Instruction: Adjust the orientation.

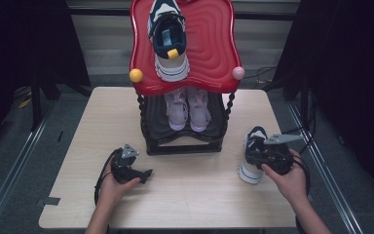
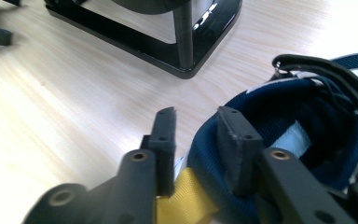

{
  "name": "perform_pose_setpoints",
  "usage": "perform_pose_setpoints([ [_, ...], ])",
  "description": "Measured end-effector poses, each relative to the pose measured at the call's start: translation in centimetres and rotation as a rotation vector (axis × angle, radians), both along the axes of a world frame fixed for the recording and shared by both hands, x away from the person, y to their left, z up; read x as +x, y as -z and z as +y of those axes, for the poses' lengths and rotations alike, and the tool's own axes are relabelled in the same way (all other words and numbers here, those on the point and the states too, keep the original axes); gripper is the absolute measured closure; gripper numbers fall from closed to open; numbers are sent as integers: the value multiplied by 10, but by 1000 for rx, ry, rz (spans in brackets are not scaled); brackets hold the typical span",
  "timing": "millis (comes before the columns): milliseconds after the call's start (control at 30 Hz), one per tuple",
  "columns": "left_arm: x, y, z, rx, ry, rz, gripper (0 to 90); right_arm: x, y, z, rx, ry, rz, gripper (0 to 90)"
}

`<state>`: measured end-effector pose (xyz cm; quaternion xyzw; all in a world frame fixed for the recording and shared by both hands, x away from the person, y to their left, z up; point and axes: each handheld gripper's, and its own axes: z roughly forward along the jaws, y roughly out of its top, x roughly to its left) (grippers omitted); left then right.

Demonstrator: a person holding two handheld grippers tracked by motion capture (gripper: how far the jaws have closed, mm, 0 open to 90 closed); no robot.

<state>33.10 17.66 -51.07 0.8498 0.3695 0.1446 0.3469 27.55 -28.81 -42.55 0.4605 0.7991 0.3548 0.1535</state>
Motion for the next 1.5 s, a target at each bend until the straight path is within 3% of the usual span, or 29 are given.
perform_pose_setpoints([
  [67,0,0,0,-1,0,0,0,2,1,2,4,4,-4,743],
  [100,0,0,0,-1,0,0,0,3,2,3,32,9,1,747],
  [233,0,0,0,0,0,0,0,3,1,10,22,10,-5,760],
  [400,0,0,0,-1,0,0,0,3,3,13,73,-3,1,758],
  [500,0,0,0,-1,0,0,0,6,3,13,94,-12,11,720],
  [600,0,0,0,-1,0,0,0,8,-1,12,107,-37,33,597],
  [700,0,0,0,0,0,0,0,11,-9,10,82,-61,53,552],
  [800,0,0,0,0,0,0,0,14,-14,9,64,-124,90,538],
  [933,0,0,0,0,1,1,0,18,-22,15,-1,-167,128,523],
  [1067,0,0,0,0,1,1,0,24,-24,22,-99,-230,228,516],
  [1233,0,0,0,-1,0,1,0,29,-22,31,-206,-255,290,530],
  [1500,0,0,0,0,1,0,0,40,-22,34,-253,-278,374,536],
])
